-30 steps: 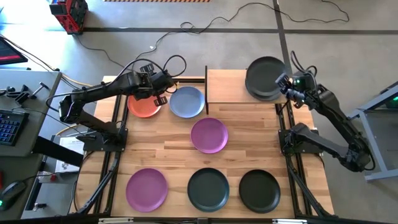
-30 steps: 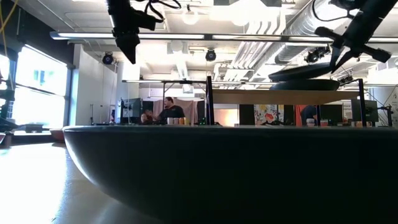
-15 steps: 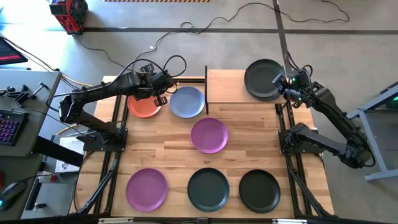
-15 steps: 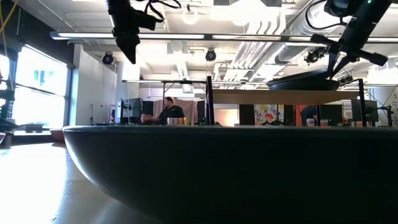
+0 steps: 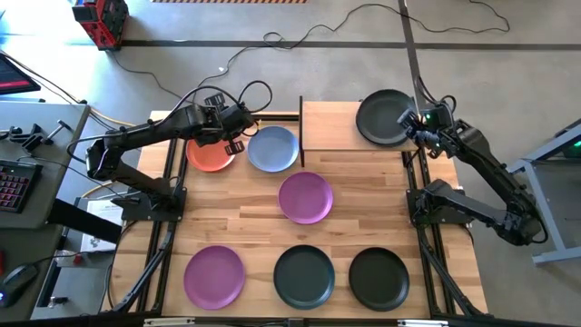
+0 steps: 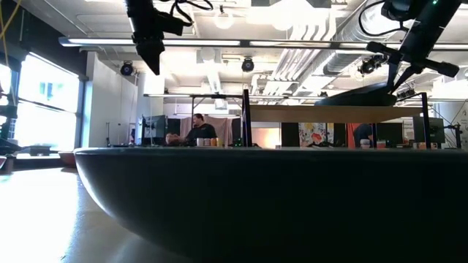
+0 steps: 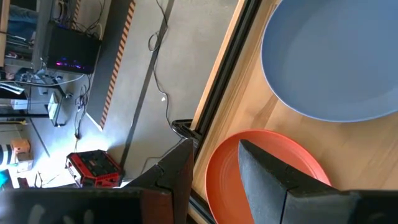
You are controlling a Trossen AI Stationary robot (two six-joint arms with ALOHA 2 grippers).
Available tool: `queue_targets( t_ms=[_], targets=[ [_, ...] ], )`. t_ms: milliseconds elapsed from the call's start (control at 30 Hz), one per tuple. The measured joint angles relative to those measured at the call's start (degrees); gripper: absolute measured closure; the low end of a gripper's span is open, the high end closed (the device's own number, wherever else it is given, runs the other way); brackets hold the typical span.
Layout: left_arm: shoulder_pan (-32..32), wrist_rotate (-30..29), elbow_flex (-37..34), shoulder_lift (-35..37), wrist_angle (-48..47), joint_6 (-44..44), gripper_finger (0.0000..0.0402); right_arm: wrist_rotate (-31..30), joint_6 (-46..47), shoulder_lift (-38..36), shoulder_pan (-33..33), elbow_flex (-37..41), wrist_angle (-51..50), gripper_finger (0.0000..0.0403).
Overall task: Place and stack plates onto a shelf
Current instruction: Stack the top black plate on top of the other black plate on the shelf, then stack the top violet plate on top of the black plate on the shelf
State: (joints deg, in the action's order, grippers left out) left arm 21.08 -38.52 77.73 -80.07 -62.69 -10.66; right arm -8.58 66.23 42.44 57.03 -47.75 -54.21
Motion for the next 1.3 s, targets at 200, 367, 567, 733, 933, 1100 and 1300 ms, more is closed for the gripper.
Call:
queue_targets(
  t_ms=[200, 367, 567, 733, 933, 1100, 1300],
  targets=[
    [0.0, 0.0, 0.0, 0.0, 0.0, 0.0, 0.0286, 0.0, -0.3, 0.0, 0.0, 0.0, 0.0, 0.0353],
    [0.0, 0.0, 0.0, 0.0, 0.0, 0.0, 0.0286, 0.0, -0.3, -0.1, 0.0, 0.0, 0.0, 0.0333],
    [0.0, 0.0, 0.0, 0.0, 0.0, 0.0, 0.0286, 0.8, -0.5, -1.3, 0.0, -0.3, 0.0, 0.0331],
    [0.0, 0.0, 0.0, 0.0, 0.0, 0.0, 0.0286, 1.6, -0.5, -3.3, 0.0, -0.3, -1.6, 0.0331],
    [0.0, 0.0, 0.0, 0.0, 0.0, 0.0, 0.0286, 2.4, -0.3, -4.9, 0.0, -0.3, -2.5, 0.0331],
    [0.0, 0.0, 0.0, 0.0, 0.0, 0.0, 0.0286, 5.8, -0.5, -6.3, 0.0, -0.3, -2.4, 0.0331],
    [0.0, 7.3, 0.0, 0.0, -0.1, 1.4, 0.0286, 20.1, -3.9, -7.2, -0.2, -0.3, 3.6, 0.0331]
  ],
)
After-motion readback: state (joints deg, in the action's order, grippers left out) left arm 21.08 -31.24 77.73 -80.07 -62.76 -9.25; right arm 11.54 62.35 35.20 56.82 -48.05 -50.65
